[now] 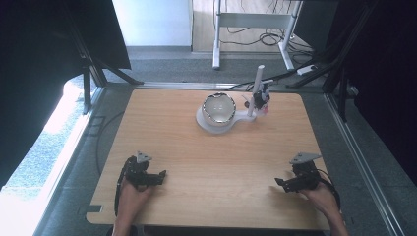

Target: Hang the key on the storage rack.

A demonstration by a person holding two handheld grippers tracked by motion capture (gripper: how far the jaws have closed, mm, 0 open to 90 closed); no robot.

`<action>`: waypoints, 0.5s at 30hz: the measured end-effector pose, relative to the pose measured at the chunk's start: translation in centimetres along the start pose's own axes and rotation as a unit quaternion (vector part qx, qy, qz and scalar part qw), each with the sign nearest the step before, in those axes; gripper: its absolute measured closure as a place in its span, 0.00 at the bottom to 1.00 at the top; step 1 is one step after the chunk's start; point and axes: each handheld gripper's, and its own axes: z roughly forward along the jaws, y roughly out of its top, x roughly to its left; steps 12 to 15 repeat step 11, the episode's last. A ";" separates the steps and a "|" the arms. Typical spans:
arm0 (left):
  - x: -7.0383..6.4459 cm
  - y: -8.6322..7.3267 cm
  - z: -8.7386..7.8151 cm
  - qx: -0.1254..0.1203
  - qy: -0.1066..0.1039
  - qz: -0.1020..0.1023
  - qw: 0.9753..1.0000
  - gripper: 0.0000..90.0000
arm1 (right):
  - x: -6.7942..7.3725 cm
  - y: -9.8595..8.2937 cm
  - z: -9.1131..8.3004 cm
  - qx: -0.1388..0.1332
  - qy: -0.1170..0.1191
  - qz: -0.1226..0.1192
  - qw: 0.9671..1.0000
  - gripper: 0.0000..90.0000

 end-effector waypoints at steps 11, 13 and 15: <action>0.0 0.0 0.0 0.001 0.000 0.000 1.000 0.01 | 0.5 -2.6 1.6 -0.047 0.000 0.049 0.998 0.00; 0.0 0.0 0.0 0.001 0.000 0.000 1.000 0.01 | 0.5 -2.6 1.6 -0.047 0.000 0.049 0.998 0.00; 0.0 0.0 0.0 0.001 0.000 0.000 1.000 0.01 | 0.5 -2.6 1.6 -0.047 0.000 0.049 0.998 0.00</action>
